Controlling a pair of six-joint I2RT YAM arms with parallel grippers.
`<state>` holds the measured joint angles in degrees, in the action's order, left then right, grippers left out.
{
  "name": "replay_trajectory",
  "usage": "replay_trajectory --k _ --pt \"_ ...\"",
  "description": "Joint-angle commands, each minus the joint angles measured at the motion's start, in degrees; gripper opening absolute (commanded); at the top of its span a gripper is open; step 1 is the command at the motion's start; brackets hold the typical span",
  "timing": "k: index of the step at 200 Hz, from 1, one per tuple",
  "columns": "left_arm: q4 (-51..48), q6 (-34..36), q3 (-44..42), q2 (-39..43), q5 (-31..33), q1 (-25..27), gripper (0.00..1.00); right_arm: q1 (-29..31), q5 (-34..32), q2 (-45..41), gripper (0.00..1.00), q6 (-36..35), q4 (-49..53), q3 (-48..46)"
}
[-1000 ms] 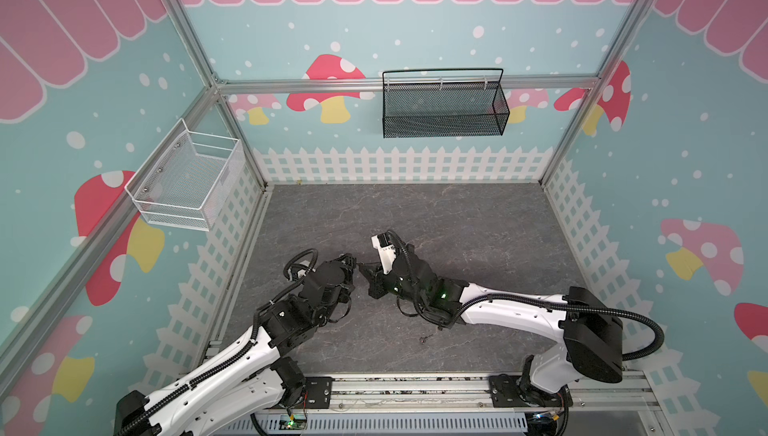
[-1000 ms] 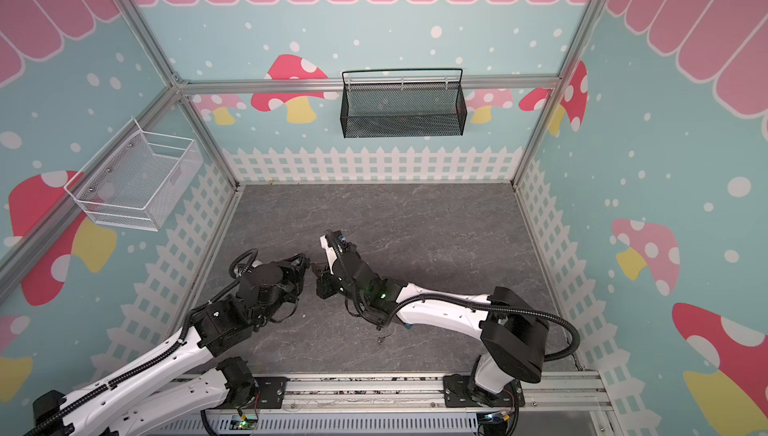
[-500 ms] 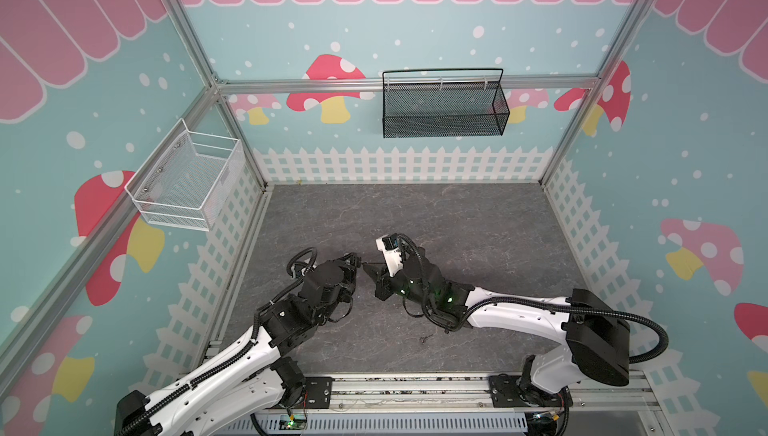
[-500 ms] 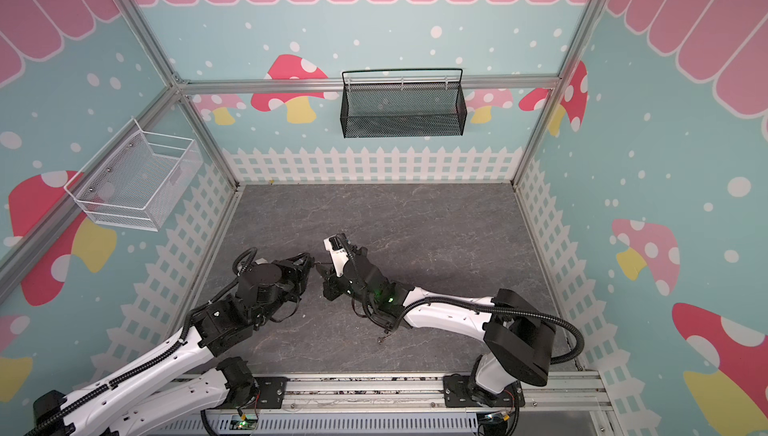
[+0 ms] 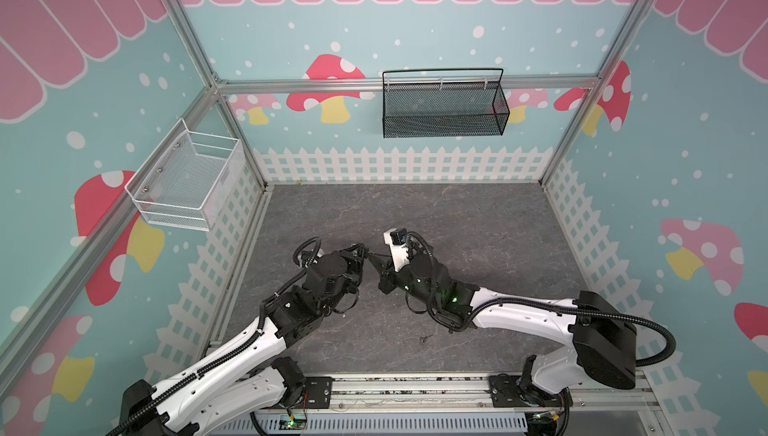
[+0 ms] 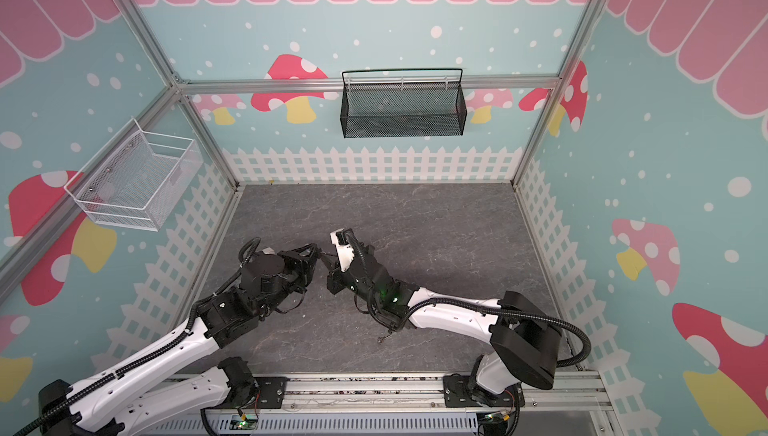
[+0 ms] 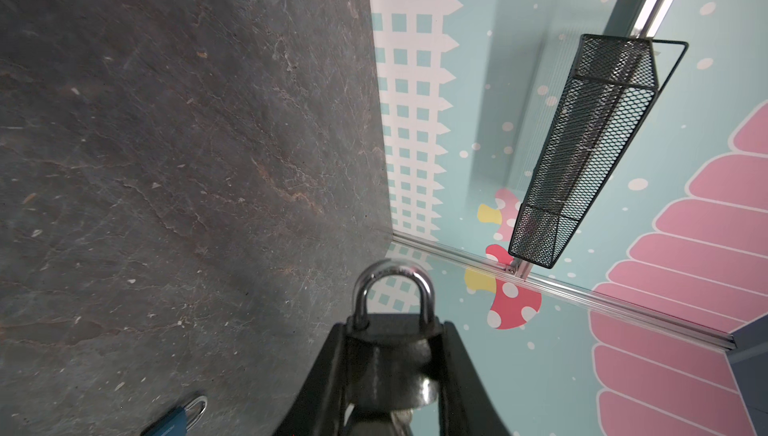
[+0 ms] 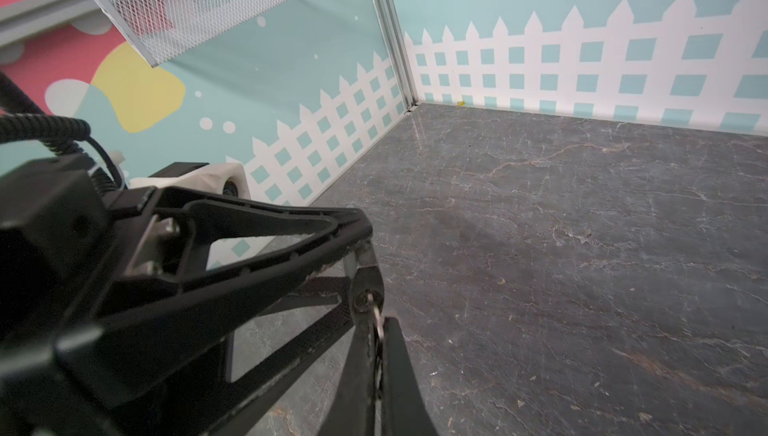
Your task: Unlock with the key
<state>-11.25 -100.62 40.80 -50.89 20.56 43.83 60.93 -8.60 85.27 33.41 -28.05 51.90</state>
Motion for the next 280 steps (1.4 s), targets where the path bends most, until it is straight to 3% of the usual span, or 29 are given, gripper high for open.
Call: replay_trajectory --k 1,66,156,187,227,257,280 --pt "11.33 0.63 2.10 -0.80 -17.10 3.01 0.00 2.21 17.15 0.05 0.00 5.74 -8.53 2.75" --pt "8.11 1.09 -2.47 1.32 -11.50 3.01 0.00 -0.54 24.22 -2.86 0.00 23.17 -10.49 3.66" --pt "5.07 2.05 -3.88 1.35 -5.45 2.41 0.00 -1.14 28.26 -3.54 0.00 39.99 -16.24 1.52" --pt "4.87 2.21 -4.37 1.59 -3.39 1.53 0.00 -1.16 27.48 -3.64 0.00 39.32 -15.19 1.36" --pt "0.61 6.60 -1.50 2.44 -3.33 -0.88 0.00 -1.33 23.26 -4.48 0.00 32.19 -9.06 -0.11" --pt "-4.64 13.15 0.78 3.72 -4.07 -3.60 0.00 -1.30 17.02 -6.61 0.25 24.00 -1.01 -1.47" --pt "-10.64 23.44 3.63 5.07 -6.92 -6.73 0.00 -1.52 14.33 -8.88 0.43 20.01 2.81 -3.05"
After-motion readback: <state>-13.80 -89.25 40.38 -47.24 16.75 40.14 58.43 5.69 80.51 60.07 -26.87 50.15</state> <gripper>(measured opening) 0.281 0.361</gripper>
